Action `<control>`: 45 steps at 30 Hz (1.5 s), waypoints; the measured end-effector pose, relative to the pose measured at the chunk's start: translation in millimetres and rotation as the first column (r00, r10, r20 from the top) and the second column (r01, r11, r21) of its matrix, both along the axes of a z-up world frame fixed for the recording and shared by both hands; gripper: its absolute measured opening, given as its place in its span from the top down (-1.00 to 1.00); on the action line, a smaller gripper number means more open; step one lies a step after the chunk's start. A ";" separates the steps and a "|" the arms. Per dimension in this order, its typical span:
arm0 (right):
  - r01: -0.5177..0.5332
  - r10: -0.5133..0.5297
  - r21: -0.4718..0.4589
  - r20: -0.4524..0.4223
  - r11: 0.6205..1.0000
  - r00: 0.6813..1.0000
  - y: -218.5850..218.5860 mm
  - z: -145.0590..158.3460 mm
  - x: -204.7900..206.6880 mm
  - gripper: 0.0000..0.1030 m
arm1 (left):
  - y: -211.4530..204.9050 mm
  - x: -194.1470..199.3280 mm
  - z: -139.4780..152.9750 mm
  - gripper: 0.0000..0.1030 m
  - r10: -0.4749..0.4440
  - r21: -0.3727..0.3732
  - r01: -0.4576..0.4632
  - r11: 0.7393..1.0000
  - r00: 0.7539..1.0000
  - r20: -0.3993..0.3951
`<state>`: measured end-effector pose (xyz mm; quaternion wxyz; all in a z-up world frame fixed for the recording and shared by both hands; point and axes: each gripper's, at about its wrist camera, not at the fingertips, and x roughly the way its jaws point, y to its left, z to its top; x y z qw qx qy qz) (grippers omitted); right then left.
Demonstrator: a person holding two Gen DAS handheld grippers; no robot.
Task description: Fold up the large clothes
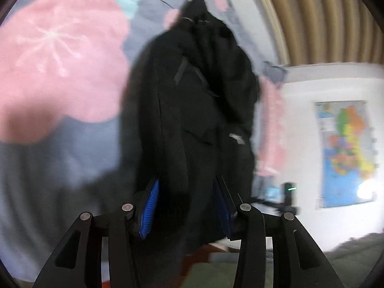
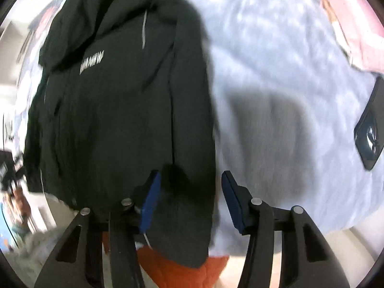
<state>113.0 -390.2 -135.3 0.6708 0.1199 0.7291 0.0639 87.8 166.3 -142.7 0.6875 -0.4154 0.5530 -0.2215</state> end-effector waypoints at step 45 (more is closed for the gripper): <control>0.050 -0.297 0.492 0.438 0.869 0.848 -44.7 171.0 129.9 0.57 | -19.0 119.8 142.0 0.78 0.120 -0.023 -0.118 0.993 0.961 0.251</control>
